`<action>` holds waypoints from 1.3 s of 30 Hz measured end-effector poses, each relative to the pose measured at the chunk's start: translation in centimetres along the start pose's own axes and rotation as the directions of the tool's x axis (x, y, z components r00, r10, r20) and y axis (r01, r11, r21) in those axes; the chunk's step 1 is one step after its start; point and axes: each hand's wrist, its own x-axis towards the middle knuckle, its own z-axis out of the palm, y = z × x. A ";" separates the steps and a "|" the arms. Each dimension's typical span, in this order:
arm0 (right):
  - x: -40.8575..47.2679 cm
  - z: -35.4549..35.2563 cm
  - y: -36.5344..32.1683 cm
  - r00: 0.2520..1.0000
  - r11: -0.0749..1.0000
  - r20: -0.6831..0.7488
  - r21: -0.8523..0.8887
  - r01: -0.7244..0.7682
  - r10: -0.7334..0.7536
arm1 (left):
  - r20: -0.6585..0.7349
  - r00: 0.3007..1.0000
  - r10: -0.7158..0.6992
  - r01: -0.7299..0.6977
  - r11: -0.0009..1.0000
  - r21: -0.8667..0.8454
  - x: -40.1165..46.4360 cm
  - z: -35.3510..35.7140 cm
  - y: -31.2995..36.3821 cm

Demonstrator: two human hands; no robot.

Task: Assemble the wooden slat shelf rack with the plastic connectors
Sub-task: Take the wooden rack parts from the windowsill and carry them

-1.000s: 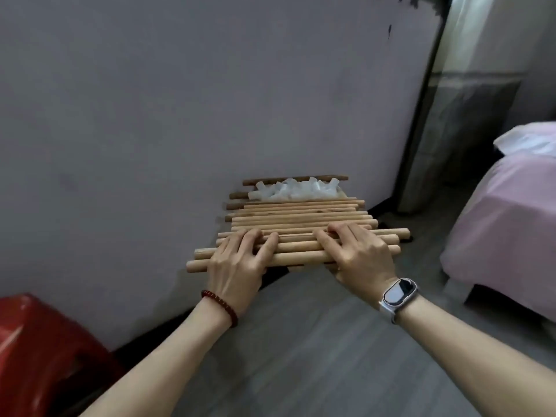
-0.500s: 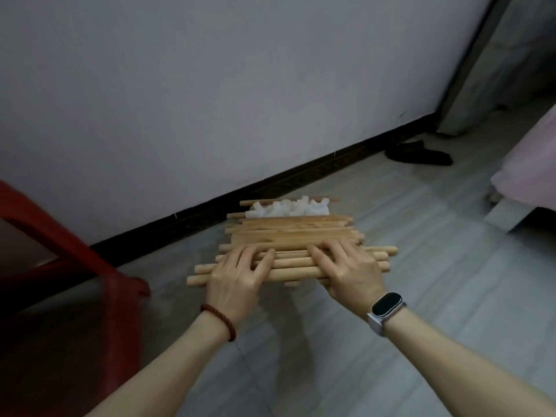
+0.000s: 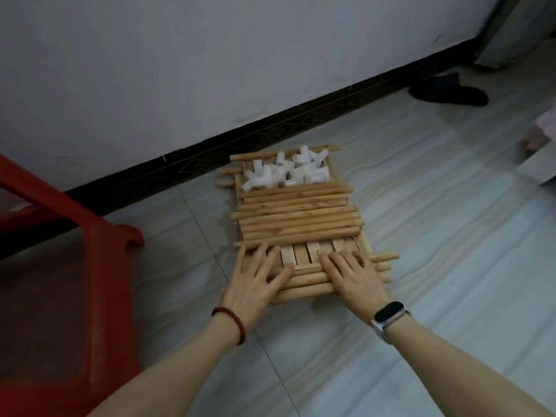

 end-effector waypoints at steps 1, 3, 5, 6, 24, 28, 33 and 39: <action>-0.3 0.4 -0.1 0.999 1.000 0.054 0.012 -0.002 0.001 | 0.094 0.996 0.005 -0.005 1.000 0.005 -0.1 0.2 0.2; -0.8 1.0 -0.4 0.993 1.000 0.120 0.025 -0.006 0.003 | 0.224 0.975 -0.012 0.013 1.000 -0.004 -0.2 0.4 0.8; -1.1 1.3 -0.5 0.983 0.998 0.178 0.044 -0.040 0.032 | 0.229 0.973 -0.018 0.022 1.000 -0.015 -0.4 1.2 1.0; -1.2 1.4 -0.5 0.978 0.998 0.207 0.046 -0.048 0.038 | 0.262 0.965 -0.009 0.012 1.000 -0.010 -0.4 1.8 1.0; 2.5 -19.4 -4.7 0.562 0.824 0.824 0.266 -0.501 0.075 | 0.560 0.812 -0.162 0.363 0.892 -0.268 -3.9 -17.6 1.1; 6.7 -31.5 -3.8 0.537 0.730 0.837 0.300 -0.614 0.108 | 0.511 0.812 -0.281 0.476 0.827 -0.300 -4.2 -30.0 -1.8; 12.4 -49.8 -3.8 0.608 0.643 0.783 0.399 -0.653 0.131 | 0.417 0.797 -0.436 0.601 0.640 -0.478 -6.0 -49.0 -5.8; 19.2 -71.1 -9.0 0.838 0.567 0.546 0.684 -0.460 0.021 | 0.138 0.644 -0.753 0.646 0.438 -0.625 -14.7 -68.9 -8.8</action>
